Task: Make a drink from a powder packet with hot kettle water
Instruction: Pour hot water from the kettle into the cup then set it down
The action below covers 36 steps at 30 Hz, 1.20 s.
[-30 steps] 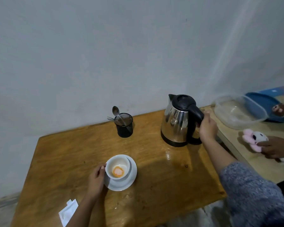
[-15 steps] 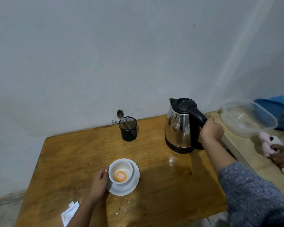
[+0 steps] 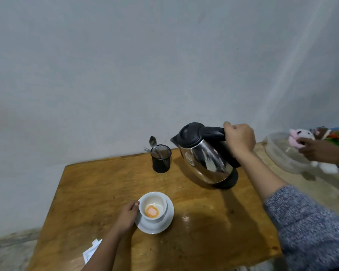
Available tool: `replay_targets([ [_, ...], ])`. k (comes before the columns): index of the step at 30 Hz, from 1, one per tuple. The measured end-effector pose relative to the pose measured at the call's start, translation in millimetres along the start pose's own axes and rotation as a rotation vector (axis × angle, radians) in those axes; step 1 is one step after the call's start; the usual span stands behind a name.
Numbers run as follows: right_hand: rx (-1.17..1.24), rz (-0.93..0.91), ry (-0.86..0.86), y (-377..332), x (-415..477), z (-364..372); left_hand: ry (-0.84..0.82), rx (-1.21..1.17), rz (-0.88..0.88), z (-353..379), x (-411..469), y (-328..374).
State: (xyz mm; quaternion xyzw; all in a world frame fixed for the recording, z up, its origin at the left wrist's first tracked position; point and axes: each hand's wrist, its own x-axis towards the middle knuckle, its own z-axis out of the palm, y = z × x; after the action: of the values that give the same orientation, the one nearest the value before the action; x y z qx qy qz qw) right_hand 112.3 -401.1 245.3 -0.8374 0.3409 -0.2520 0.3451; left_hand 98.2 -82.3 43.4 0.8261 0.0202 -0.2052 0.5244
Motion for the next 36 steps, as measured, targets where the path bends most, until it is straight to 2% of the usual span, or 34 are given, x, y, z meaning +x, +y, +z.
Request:
replay_targets([
  [5, -0.147, -0.220, -0.197, -20, -30, 23, -0.033, 0.054, 0.042, -3, 0, -4],
  [13, -0.382, -0.434, -0.418, -51, -69, 54, 0.000, 0.097, 0.104, 2, -5, -7],
  [22, -0.561, -0.599, -0.472, -62, -92, 60, 0.031, 0.061, 0.026, 4, -10, -11],
  [36, -0.605, -0.634, -0.470, -56, -99, 59, 0.063, 0.080, 0.042, 9, -8, -12],
])
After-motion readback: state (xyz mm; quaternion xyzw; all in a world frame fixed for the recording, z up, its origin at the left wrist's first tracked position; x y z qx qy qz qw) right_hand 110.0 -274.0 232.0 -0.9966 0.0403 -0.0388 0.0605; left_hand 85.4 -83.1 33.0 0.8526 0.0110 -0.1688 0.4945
